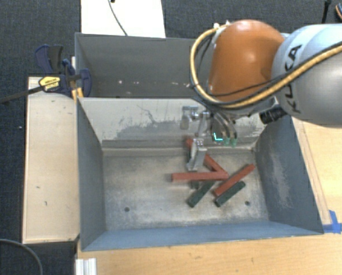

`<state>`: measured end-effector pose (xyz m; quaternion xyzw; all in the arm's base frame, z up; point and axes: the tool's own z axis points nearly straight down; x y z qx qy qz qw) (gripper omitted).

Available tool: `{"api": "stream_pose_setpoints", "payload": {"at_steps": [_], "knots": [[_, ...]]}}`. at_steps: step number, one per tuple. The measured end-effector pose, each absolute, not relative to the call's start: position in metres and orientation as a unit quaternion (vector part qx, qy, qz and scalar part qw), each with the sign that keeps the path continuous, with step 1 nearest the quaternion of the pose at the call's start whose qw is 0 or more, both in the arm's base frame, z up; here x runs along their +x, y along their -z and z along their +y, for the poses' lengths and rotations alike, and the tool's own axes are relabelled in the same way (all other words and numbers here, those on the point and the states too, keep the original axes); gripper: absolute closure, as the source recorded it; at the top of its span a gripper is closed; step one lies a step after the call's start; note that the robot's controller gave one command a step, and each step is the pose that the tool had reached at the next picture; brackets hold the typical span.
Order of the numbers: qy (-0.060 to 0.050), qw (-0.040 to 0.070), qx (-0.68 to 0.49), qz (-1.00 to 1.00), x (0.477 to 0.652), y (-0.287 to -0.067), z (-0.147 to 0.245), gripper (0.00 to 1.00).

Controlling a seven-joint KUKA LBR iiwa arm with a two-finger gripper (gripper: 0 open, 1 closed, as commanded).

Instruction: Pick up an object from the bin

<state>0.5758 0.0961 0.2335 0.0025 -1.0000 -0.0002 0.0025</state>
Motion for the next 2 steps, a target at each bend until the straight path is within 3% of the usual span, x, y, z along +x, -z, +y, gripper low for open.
{"api": "stream_pose_setpoints", "payload": {"at_steps": [1, 2], "knots": [[0.001, -0.002, 0.001, -1.0, 0.577, -0.238, 0.096, 0.0], [0.001, -0.003, 0.005, -1.0, 0.563, -0.158, 0.064, 0.0]]}}
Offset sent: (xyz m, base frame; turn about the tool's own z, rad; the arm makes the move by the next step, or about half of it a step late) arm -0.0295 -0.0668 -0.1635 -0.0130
